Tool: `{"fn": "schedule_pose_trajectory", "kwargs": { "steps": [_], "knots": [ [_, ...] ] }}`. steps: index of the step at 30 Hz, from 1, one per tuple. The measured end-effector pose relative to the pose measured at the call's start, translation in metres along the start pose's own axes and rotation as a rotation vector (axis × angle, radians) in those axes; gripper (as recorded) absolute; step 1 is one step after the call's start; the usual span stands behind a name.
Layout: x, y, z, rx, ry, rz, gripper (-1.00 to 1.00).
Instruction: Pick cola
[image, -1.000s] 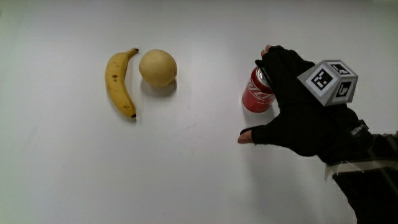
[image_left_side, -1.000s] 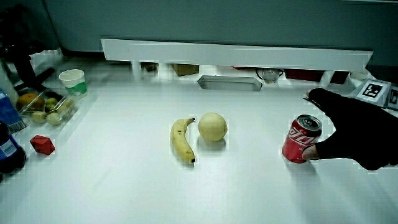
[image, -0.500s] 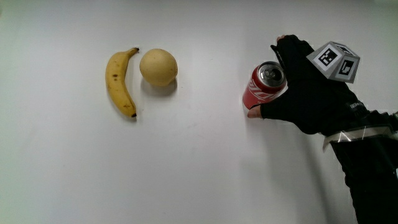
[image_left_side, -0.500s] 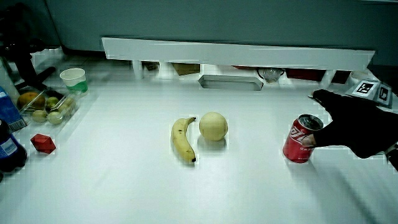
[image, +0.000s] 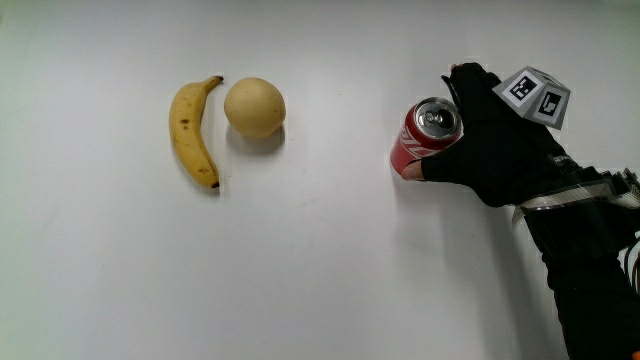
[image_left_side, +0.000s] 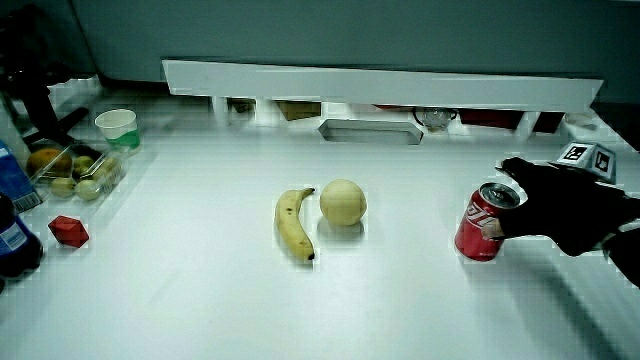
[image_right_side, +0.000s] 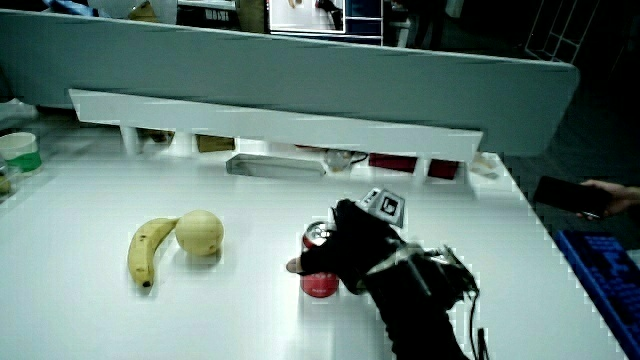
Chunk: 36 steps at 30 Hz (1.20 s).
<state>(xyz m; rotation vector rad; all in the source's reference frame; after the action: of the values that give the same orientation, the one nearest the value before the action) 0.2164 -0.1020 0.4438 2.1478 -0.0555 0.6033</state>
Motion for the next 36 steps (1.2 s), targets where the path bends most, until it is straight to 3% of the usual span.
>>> {"fn": "schedule_pose_trajectory", "kwargs": {
  "steps": [6, 18, 22, 26, 31, 36],
  "knots": [
    [0.003, -0.002, 0.001, 0.021, 0.042, 0.021, 0.0],
    [0.012, -0.004, 0.005, 0.106, 0.119, 0.064, 0.48],
    [0.011, -0.004, 0.005, 0.111, 0.113, 0.077, 0.64],
    [0.014, -0.004, 0.005, 0.116, 0.149, 0.092, 0.8],
    [0.014, -0.007, 0.005, 0.156, 0.142, 0.104, 1.0],
    [0.013, -0.01, 0.008, 0.185, 0.143, 0.115, 1.0]
  ]
}}
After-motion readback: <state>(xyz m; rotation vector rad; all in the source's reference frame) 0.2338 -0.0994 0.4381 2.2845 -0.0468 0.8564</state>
